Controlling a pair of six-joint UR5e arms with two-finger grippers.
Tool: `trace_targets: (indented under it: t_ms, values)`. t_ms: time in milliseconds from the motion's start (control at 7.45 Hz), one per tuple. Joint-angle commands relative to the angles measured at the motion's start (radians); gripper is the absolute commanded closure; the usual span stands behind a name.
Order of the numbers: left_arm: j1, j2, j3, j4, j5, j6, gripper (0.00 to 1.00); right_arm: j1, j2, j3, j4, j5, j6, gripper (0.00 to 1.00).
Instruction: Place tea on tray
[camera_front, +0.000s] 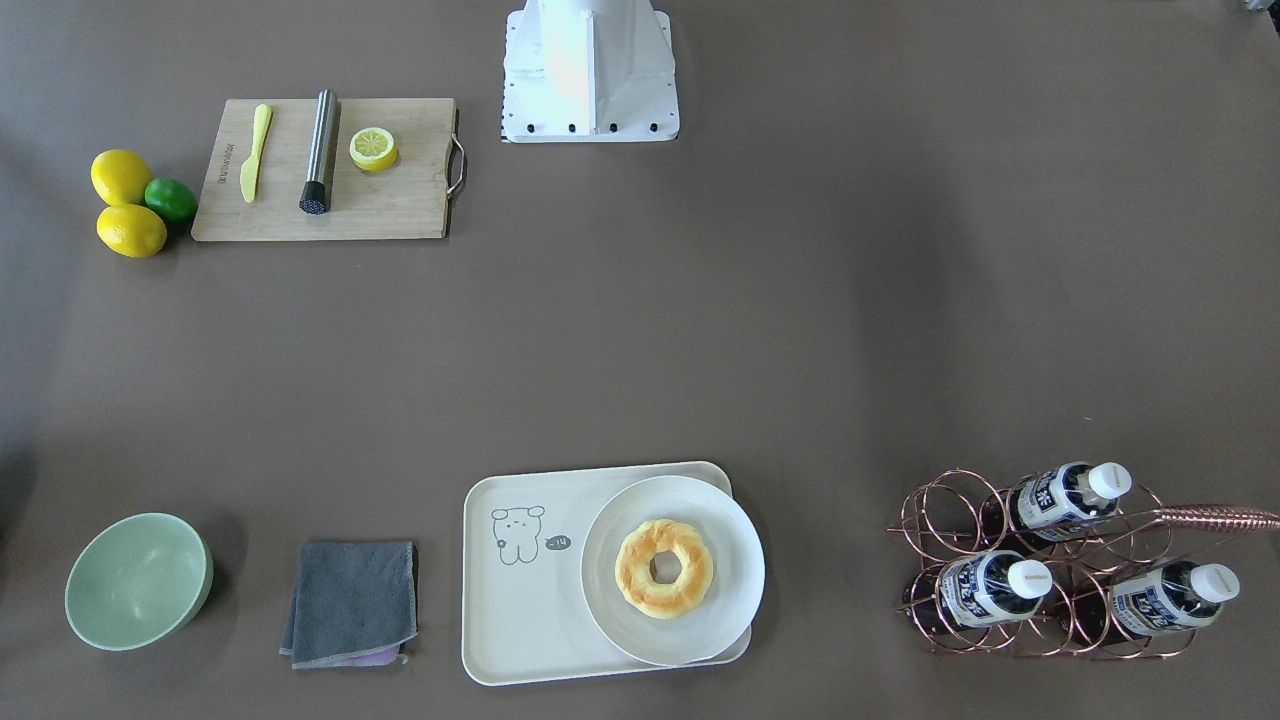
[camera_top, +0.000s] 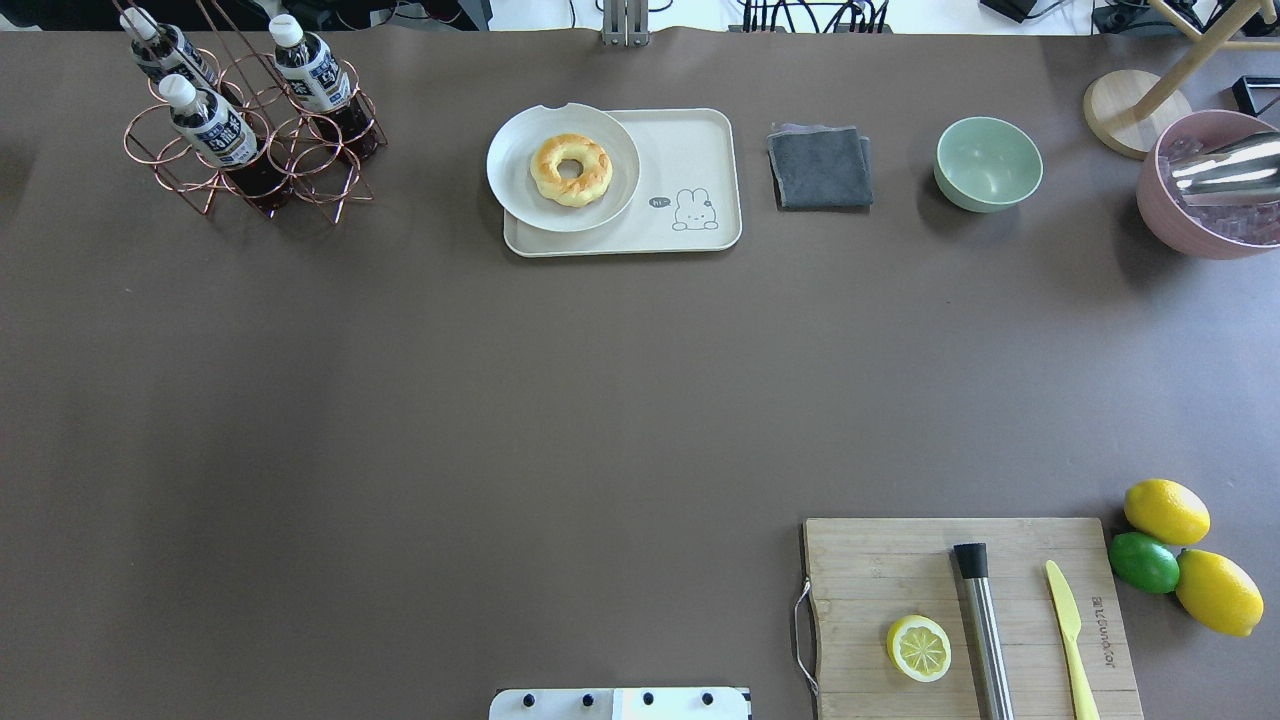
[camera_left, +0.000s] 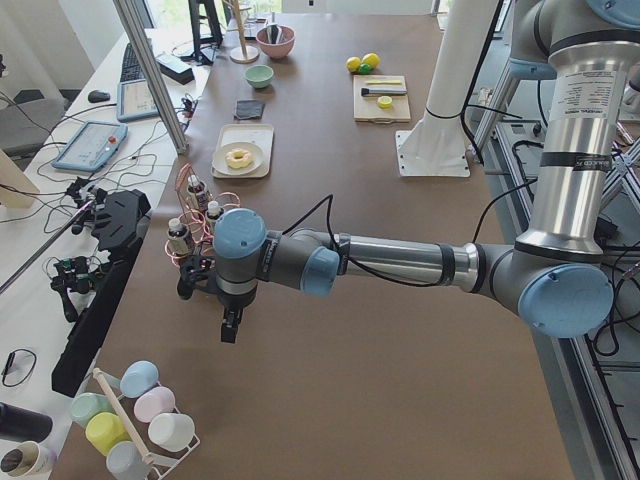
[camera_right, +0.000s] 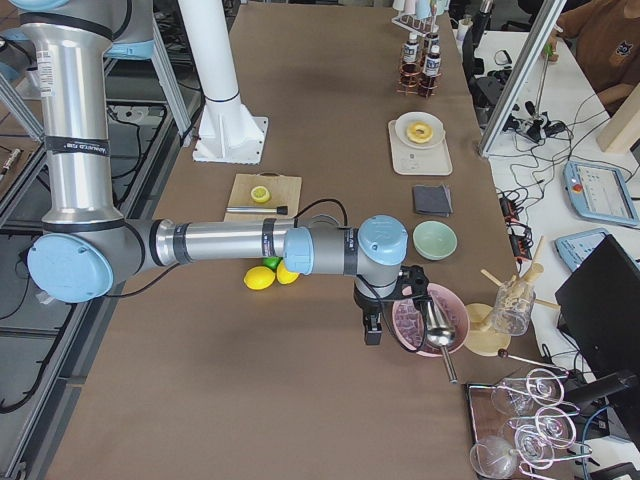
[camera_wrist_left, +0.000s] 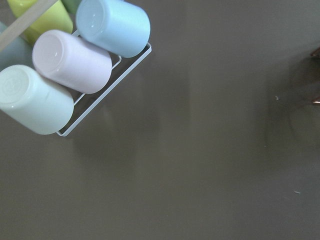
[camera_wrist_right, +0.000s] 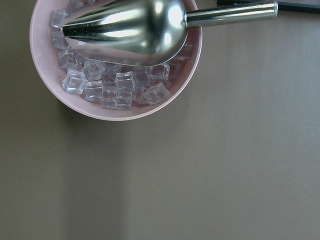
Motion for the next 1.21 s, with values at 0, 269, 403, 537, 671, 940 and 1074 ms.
trace_targets:
  t_ms: [0,269,403,537,671,940,1074]
  values:
    - [0.042,0.02,-0.231,0.033,-0.07,-0.003,0.02,0.003,-0.003,0.008,0.0,0.0,0.0,0.0]
    - [0.127,0.013,-0.275,-0.056,-0.072,0.0,0.02,0.004,-0.011,0.011,0.0,0.002,0.001,0.0]
    - [0.173,0.02,-0.27,-0.176,-0.075,-0.004,0.02,0.004,-0.011,0.007,0.0,0.002,0.0,0.0]
    - [0.236,0.014,-0.285,-0.193,-0.074,-0.036,0.02,0.004,-0.008,0.001,0.0,0.0,0.0,0.0]
    - [0.258,-0.006,-0.304,-0.194,-0.071,-0.205,0.02,0.004,-0.005,-0.001,0.0,0.0,0.0,0.0]
    - [0.366,-0.098,-0.297,-0.193,0.054,-0.332,0.02,0.004,0.001,-0.001,0.0,0.0,0.001,0.0]
    - [0.412,-0.12,-0.298,-0.185,0.125,-0.384,0.02,0.004,0.001,-0.001,0.0,-0.001,0.001,0.0]
